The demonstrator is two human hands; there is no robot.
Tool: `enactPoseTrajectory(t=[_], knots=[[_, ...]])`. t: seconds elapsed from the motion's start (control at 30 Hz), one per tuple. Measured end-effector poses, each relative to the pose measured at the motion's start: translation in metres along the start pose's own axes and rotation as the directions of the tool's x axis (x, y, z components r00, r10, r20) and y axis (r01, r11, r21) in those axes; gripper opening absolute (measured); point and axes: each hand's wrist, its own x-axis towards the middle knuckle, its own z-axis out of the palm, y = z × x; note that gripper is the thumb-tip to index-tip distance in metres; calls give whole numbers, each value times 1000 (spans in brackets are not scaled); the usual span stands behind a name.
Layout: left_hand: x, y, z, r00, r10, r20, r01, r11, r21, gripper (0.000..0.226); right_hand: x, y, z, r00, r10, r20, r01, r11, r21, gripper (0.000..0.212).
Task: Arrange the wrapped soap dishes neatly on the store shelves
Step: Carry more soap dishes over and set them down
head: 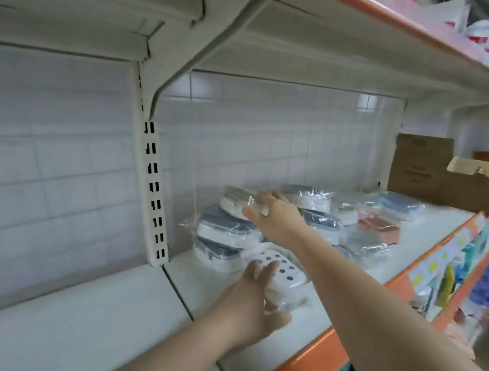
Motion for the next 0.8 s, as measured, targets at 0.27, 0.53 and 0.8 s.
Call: enactPoseTrajectory(t=[0.27,0.53,0.8], knots=[[-85,-14,-90,979,43,-201,-13,989,146,54,-70,-62,-28,998,-54,43,60,988,-139,36],[-317,-40,-204,887,-42,-459,192,939,284,56,-210,-269,-6,908,-389,157,409,905,-118,39],[-604,-71,-311,722,-151,-675,475,818,325,54,-382,-501,-2,676,-734,67,721,677,148,27]])
